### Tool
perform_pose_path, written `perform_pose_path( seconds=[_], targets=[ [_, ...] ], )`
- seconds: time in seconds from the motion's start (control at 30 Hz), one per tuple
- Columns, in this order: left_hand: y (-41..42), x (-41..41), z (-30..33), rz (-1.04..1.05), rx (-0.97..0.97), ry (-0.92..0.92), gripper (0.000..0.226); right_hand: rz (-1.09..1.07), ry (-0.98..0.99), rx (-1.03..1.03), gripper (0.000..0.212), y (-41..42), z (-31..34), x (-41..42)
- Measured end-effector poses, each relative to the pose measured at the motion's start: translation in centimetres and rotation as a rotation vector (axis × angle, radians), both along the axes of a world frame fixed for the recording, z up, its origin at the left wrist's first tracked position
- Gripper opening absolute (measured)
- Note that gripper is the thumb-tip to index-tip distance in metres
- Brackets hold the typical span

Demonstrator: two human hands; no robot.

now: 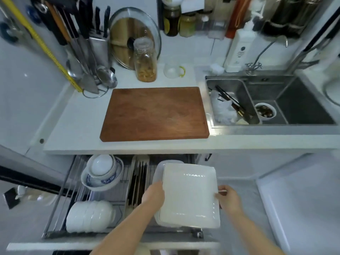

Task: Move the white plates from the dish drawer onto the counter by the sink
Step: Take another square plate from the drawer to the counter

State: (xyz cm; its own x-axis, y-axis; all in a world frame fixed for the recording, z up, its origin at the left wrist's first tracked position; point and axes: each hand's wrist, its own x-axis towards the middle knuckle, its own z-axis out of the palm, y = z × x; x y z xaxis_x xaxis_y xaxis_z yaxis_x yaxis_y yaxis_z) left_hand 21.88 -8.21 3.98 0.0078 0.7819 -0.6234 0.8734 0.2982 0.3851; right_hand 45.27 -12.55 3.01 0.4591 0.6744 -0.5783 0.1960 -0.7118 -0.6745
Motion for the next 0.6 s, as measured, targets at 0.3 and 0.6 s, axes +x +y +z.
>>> perform_pose_path(
  seconds=[0.3, 0.6],
  targets=[
    [0.7, 12.4, 4.6, -0.206, 0.08, -0.072, 0.033, -0.161, -0.019, 0.124, 0.021, -3.5, 4.8, 11.9],
    [0.5, 27.3, 8.2, -0.159, 0.22, -0.268, 0.036, -0.285, -0.033, 0.245, 0.025, -5.5, 8.8, 26.0]
  ],
)
